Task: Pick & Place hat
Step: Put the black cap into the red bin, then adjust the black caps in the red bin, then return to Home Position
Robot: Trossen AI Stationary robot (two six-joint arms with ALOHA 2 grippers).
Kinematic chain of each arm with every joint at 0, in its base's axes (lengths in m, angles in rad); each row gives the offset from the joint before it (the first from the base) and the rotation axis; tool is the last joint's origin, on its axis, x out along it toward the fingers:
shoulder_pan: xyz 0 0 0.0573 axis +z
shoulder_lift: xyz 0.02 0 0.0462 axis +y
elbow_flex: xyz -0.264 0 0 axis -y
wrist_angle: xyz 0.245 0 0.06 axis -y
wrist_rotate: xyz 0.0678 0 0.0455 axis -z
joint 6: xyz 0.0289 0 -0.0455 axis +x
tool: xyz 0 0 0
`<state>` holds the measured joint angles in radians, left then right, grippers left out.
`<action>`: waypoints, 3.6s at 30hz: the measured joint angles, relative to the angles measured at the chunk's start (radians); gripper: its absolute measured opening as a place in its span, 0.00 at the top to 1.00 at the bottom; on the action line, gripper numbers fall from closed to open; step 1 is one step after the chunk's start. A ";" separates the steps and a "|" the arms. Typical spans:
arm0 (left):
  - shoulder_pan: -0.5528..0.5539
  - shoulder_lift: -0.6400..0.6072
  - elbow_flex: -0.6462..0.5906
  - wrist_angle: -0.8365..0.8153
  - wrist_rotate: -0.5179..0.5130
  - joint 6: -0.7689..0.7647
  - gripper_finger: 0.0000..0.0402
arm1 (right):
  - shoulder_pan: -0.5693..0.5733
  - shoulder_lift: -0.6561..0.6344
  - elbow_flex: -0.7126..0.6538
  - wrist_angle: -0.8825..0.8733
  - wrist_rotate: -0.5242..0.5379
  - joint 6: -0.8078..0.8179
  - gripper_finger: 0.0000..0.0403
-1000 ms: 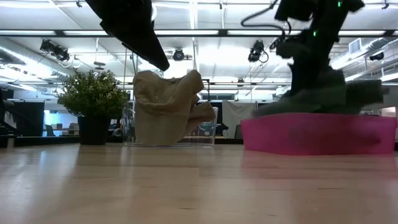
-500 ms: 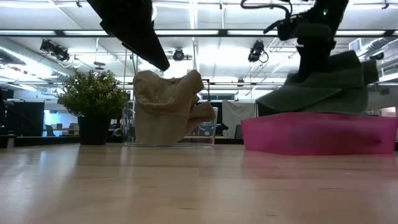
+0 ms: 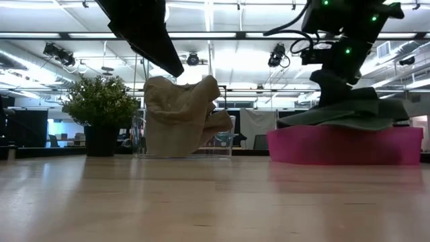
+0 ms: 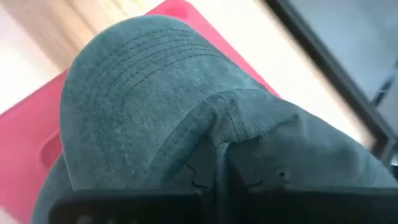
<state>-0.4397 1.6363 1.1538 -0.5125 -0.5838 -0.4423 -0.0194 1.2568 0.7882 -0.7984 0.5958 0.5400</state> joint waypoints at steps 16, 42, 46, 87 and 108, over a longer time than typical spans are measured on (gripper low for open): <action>0.000 0.000 0.000 0.000 0.000 -0.001 0.53 | -0.096 0.001 0.085 -0.091 -0.172 -0.053 0.68; 0.000 0.000 0.000 -0.002 0.000 0.000 0.53 | -0.130 0.008 -0.127 0.144 -0.265 0.006 0.99; 0.007 0.000 0.000 -0.001 0.000 0.000 0.53 | -0.135 0.005 -0.125 0.153 -0.256 -0.011 0.98; 0.011 -0.009 0.001 -0.003 -0.003 -0.044 0.60 | 0.312 -0.015 -0.067 -0.166 -0.347 0.442 1.00; 0.033 -0.032 0.000 -0.014 -0.007 -0.044 0.60 | 0.176 -0.026 0.022 -0.058 -0.208 0.184 1.00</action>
<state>-0.4067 1.6042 1.1538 -0.5268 -0.5913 -0.4862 0.1565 1.2305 0.8106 -0.8564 0.3881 0.7241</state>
